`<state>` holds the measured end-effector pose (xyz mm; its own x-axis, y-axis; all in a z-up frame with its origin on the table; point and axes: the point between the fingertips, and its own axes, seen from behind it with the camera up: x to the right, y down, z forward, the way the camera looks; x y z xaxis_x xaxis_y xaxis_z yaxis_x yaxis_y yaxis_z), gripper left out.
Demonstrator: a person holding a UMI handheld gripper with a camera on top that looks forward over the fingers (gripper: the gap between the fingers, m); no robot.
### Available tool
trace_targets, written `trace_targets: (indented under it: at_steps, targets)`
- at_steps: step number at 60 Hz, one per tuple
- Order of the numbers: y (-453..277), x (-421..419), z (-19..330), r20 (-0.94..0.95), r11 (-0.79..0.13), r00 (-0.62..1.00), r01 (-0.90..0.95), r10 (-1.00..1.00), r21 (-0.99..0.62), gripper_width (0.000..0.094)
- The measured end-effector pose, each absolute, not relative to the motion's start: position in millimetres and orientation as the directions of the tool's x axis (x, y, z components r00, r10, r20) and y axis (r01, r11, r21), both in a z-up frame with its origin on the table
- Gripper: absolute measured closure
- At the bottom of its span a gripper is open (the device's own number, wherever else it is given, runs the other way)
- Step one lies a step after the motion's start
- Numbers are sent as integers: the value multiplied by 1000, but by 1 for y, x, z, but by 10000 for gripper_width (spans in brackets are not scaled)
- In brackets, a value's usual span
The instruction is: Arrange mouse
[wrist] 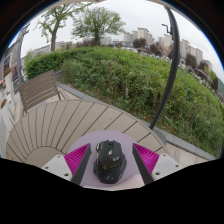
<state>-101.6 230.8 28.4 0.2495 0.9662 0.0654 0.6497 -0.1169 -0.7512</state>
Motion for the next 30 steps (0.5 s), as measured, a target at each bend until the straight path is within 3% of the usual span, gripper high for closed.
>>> trace_targets:
  at_steps: [8,16,30]
  targets:
    - [196,-47,101,68,-96,227,637,971,-764,83]
    - [141,47,150,68,-69,182,651,981,-756,88]
    - [67,182,168,86,-37,144,684,986,-728,83]
